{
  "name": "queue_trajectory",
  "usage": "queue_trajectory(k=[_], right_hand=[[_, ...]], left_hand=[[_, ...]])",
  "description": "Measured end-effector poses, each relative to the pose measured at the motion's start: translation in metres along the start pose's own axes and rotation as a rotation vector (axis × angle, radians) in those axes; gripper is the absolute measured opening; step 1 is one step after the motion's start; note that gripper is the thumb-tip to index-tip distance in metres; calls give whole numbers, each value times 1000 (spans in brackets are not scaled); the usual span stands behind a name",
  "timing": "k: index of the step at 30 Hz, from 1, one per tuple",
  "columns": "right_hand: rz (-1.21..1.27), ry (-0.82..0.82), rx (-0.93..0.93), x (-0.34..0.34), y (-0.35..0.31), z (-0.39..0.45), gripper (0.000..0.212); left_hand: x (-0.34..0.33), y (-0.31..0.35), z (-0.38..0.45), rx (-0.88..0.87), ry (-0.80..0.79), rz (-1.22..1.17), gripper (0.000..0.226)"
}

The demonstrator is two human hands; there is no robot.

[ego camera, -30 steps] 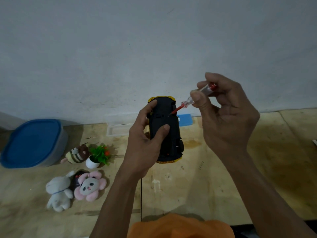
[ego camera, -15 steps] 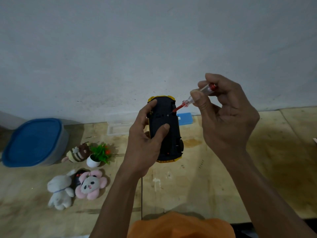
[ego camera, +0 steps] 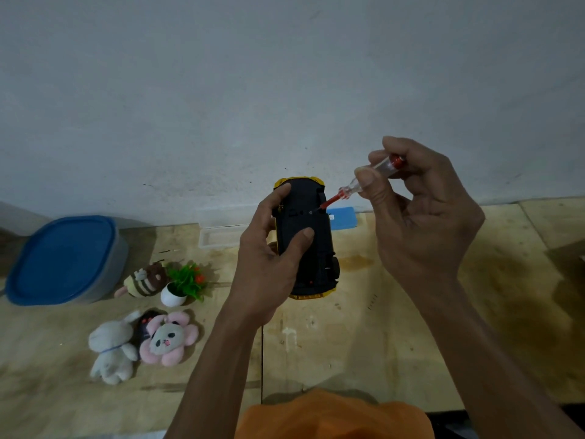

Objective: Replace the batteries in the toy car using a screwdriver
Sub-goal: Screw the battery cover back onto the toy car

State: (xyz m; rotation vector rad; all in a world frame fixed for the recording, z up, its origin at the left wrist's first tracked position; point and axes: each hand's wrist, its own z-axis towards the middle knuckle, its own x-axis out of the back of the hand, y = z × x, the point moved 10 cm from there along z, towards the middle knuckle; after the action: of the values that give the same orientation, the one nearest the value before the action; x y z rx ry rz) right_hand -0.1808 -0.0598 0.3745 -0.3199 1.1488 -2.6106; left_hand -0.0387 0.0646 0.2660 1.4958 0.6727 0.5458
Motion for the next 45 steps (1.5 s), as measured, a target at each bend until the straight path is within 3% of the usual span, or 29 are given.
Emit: queue_trajectory(k=[33, 39, 45], right_hand=[[-78, 10, 48, -2, 0, -3, 28], [-217, -76, 325, -17, -23, -5, 31], [-152, -257, 222, -33, -13, -3, 31]], left_hand=[[-1, -4, 2, 26, -1, 34, 61], [-2, -6, 0, 47, 7, 27, 60], [1, -9, -2, 57, 25, 51, 61]])
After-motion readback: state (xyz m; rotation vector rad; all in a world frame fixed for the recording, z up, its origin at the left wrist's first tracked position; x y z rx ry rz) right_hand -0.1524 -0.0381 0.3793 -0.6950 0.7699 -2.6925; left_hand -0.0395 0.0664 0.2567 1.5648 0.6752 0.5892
